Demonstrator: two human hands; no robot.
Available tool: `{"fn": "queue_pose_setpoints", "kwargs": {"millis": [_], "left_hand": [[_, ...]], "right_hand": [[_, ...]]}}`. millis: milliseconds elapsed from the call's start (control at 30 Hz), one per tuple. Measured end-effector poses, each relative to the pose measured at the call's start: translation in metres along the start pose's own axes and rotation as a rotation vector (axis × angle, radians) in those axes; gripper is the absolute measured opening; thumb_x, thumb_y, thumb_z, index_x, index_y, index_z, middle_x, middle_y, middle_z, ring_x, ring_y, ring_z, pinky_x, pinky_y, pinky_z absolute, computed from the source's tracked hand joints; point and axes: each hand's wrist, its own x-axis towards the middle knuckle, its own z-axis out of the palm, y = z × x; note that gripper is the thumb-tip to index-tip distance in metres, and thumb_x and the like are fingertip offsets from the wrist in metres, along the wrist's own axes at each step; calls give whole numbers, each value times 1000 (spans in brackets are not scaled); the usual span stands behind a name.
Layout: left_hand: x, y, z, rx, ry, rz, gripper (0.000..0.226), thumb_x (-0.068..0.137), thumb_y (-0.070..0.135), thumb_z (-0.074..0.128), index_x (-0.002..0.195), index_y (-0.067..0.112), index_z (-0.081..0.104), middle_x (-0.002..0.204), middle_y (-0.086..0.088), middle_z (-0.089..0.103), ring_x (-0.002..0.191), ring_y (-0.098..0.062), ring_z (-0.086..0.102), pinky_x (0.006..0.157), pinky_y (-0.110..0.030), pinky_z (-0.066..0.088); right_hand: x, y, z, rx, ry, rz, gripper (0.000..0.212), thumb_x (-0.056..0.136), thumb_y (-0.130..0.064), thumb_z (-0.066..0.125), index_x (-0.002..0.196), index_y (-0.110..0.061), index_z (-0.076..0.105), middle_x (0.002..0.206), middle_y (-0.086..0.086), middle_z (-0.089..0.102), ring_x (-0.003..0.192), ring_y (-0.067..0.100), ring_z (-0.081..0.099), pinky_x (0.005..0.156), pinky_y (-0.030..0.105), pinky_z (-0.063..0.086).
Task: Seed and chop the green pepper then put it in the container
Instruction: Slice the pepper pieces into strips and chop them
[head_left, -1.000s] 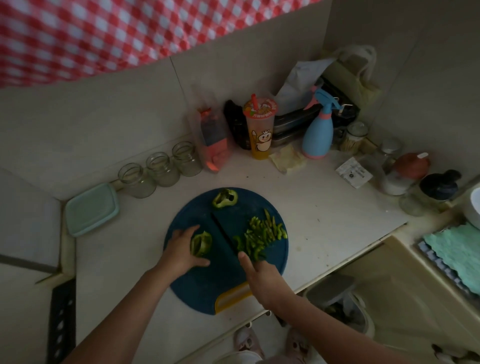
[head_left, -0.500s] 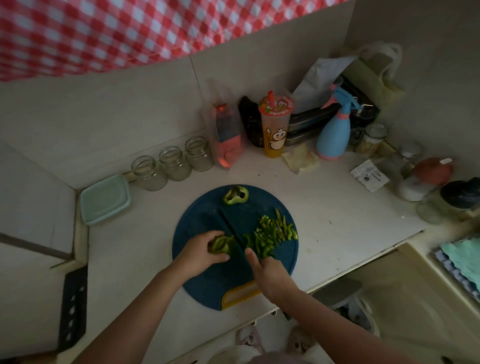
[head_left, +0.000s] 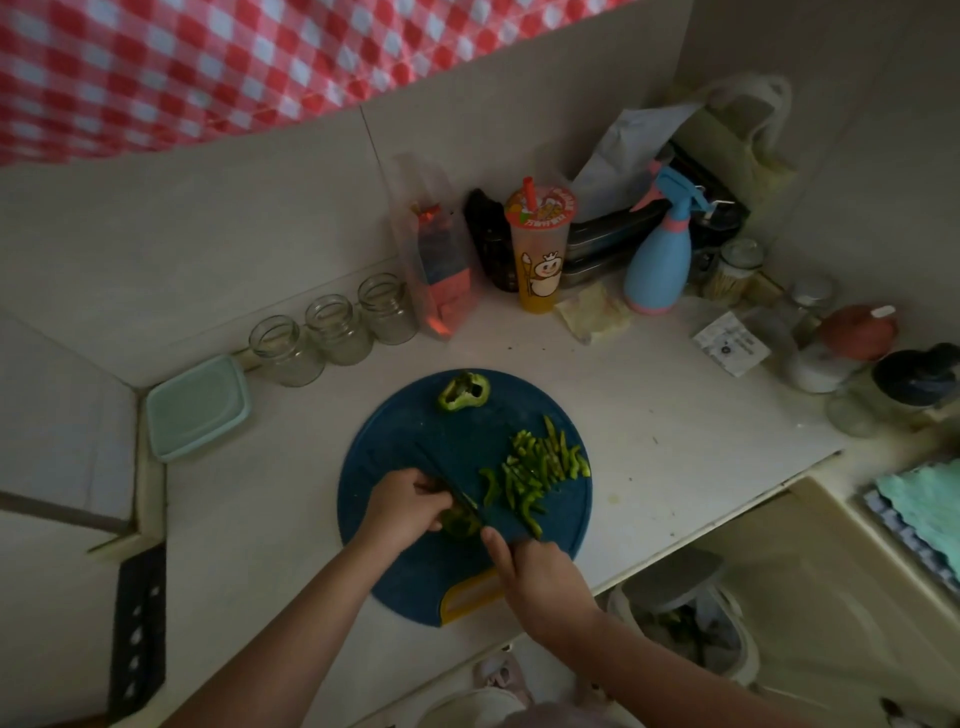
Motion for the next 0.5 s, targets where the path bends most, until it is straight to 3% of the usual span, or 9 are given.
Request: {"fn": "queue_pose_setpoints", "kwargs": {"millis": [167,333,433,500], "left_hand": [[-3,3,5,-84,134,10,17,87,12,63,102,13,56,83,2,59,63,-13,63,45,-9,46],[-6,4,3,-92,237,61,31,89,11,60,119,11,55,90,-1,58,69,-15,63,45,-9,47],[-9,4,7,-58,162,62,36,86,10,63,121,9,55,96,-3,62,66,-12,63,48,-10,48],[-10,2,10,-21,95,69,48,79,12,72,123,10,54,88,-3,67,69,-9,64,58,-14,48]], "right_hand": [[4,6,0,61,15,32,57,93,-62,26,57,-19,40,68,6,52,79,30,61,72,37,45],[1,6,0,69,-4,26,57,94,-60,26,57,-19,38,61,2,46,70,21,51,72,36,43],[0,4,-1,54,-20,22,57,96,-58,26,57,-18,39,59,0,43,71,23,52,70,33,41],[2,5,-1,53,-24,32,57,96,-58,27,56,-18,38,58,-1,42,76,29,58,70,33,41]]}}
